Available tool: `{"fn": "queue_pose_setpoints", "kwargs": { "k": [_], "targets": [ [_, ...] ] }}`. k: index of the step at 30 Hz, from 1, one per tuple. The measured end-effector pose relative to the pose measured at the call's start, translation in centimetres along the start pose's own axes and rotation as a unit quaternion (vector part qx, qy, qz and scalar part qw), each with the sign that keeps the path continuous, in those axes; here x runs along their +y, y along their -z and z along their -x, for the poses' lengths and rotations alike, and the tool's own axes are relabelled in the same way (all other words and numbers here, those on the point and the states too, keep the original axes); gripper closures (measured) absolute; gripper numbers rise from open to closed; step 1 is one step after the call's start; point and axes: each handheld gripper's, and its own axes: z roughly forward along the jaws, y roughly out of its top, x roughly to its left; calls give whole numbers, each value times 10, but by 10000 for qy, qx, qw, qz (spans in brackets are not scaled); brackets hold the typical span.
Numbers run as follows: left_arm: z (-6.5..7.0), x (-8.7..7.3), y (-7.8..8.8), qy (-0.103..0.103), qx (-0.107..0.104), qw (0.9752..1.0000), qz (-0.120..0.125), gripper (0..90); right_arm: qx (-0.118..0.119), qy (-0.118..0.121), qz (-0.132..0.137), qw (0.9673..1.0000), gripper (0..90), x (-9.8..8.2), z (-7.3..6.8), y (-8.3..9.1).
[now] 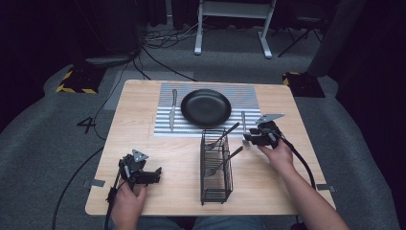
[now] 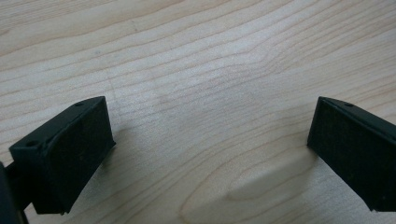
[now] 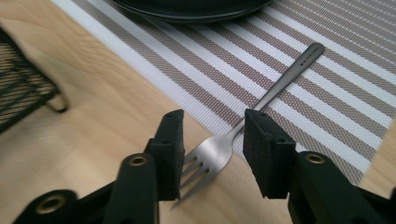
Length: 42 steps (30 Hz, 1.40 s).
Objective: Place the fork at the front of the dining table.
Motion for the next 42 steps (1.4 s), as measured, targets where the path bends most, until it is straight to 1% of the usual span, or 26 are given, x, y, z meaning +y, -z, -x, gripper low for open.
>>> {"fn": "queue_pose_setpoints", "kwargs": {
  "k": [2, 5, 8, 9, 10, 12, 13, 14, 15, 16, 17, 18, 20, 23, 24, 26, 29, 30, 33, 34, 35, 36, 37, 39, 40, 42],
  "targets": [
    [0, 0, 0, 0, -1, 10000, 0, 2, 203, -16, 12, 9998, 549, -5, -2, 15],
    [0, 0, 0, -2, 0, 10000, -1, 2, 310, 71, -25, 9995, 548, -17, -9, 30],
    [0, 0, 0, 1, 0, 10000, 0, 2, 472, 78, -69, 9988, 568, -28, -14, 33],
    [0, 0, 0, 0, -1, 10000, 0, 2, 517, 88, -113, 9986, 581, -31, -16, 31],
    [0, 0, 0, -1, -1, 10000, -1, 2, 544, 171, -180, 9982, 592, -34, -17, 27],
    [0, 0, 0, -1, -1, 10000, -1, 2, 491, 206, -361, 9979, 603, -35, -18, 17],
    [0, 0, 0, -3, -1, 10000, -3, 2, 481, 210, -397, 9978, 609, -35, -17, 12],
    [0, 0, 0, 1, -1, 10000, 0, 2, 418, 216, -404, 9981, 613, -34, -17, 8],
    [0, 0, 0, -2, -1, 10000, -2, 2, 309, 243, -422, 9983, 615, -32, -16, 5],
    [0, 0, 0, -1, 0, 10000, 1, 2, 128, 324, -455, 9984, 615, -30, -15, 2],
    [0, 0, 0, -1, -1, 10000, -1, 2, -89, 455, -482, 9978, 607, -27, -15, 0],
    [0, 0, 0, -1, -1, 10000, -1, 2, -160, 535, -483, 9973, 611, -25, -14, -2],
    [0, 0, 0, 1, -1, 10000, 0, 2, -134, 513, -406, 9978, 613, -22, -10, -6],
    [0, 0, 0, 1, 1, 10000, 1, 2, -241, 579, -248, 9977, 618, -20, -2, -12],
    [0, 0, 0, 1, 5, 10000, -4, 2, -246, 506, -182, 9982, 618, -20, 2, -14],
    [0, 0, 0, 2, 4, 10000, -4, 2, -177, 298, -41, 9994, 616, -21, 13, -18],
    [0, 0, 0, 0, 5, 10000, -4, 2, -112, -62, 143, 9998, 617, -23, 28, -22],
    [0, 0, 0, -1, 5, 10000, -4, 2, -122, -140, 197, 9996, 617, -24, 31, -23],
    [0, 0, 0, 6, 5, 10000, -3, 2, -193, -202, 349, 9990, 616, -23, 34, -28],
    [0, 0, 0, 4, 5, 10000, 0, 2, -229, -260, 322, 9989, 607, -21, 33, -30],
    [0, 0, 0, 2, 5, 10000, -3, 2, -219, -414, 243, 9986, 605, -17, 34, -32],
    [0, 0, 0, 5, 6, 10000, -2, 2, -255, -512, 221, 9981, 607, -13, 34, -35],
    [0, 0, 0, 9, 5, 10000, -6, 2, -320, -507, 174, 9980, 608, -8, 35, -38],
    [0, -1, 1, 13, 10, 10000, -4, 2, -441, -477, 213, 9977, 602, -4, 36, -44],
    [0, -1, 1, 13, 10, 10000, -2, 2, -436, -554, 231, 9972, 603, -3, 39, -46],
    [0, -1, 1, 12, 10, 10000, -3, 2, -567, -668, 209, 9959, 603, 0, 43, -47]
  ]
}}
